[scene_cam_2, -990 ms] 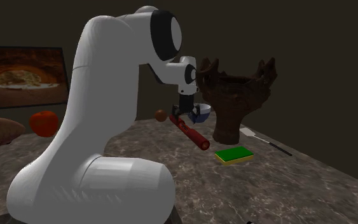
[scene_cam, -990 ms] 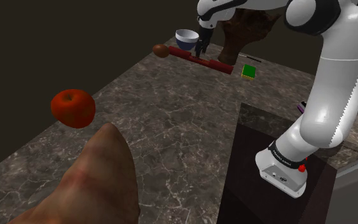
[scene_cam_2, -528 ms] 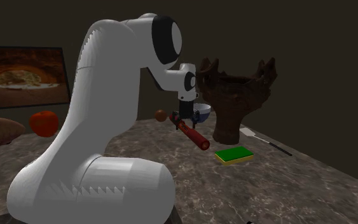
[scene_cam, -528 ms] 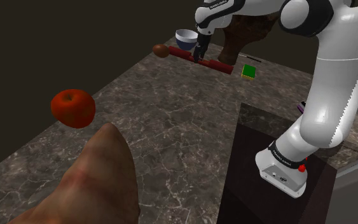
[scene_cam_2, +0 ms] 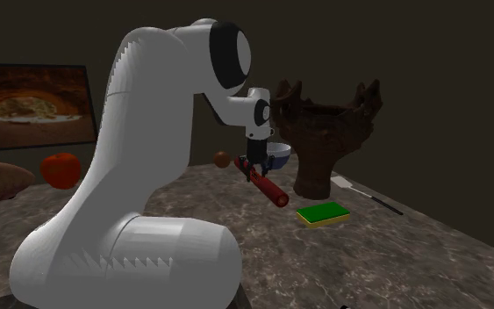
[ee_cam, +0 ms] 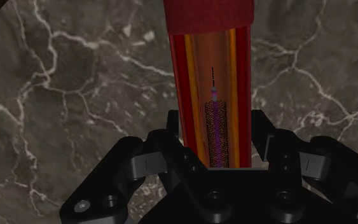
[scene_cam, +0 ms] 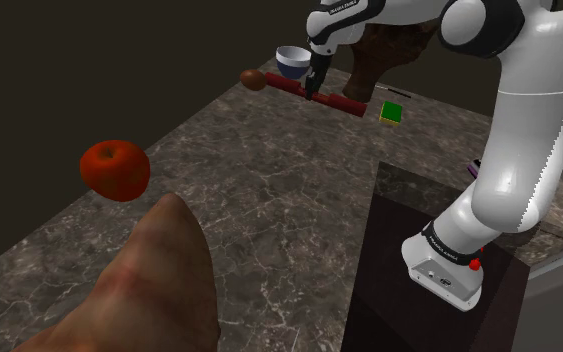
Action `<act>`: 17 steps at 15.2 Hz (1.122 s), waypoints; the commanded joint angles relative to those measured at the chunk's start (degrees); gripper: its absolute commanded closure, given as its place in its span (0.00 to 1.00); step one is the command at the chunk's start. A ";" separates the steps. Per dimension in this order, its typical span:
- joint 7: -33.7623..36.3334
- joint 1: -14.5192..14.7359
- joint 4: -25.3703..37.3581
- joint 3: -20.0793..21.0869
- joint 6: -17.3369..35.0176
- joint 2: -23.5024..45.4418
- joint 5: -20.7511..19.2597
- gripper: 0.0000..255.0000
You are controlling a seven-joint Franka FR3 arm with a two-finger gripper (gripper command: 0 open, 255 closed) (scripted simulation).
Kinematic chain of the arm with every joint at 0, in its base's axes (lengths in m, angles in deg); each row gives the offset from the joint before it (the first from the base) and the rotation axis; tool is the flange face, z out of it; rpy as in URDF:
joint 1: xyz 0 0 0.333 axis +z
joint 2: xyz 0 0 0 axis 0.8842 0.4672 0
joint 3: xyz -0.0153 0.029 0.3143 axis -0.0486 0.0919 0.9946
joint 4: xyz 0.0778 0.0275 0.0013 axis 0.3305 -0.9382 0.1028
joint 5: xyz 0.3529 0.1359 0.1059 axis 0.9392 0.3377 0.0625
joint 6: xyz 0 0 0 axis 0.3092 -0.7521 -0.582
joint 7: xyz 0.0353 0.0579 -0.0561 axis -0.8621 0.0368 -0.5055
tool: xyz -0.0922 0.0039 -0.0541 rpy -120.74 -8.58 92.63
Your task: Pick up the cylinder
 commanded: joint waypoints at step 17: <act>0.96 0.16 5.70 -0.65 -9.59 -4.00 -1.29 1.00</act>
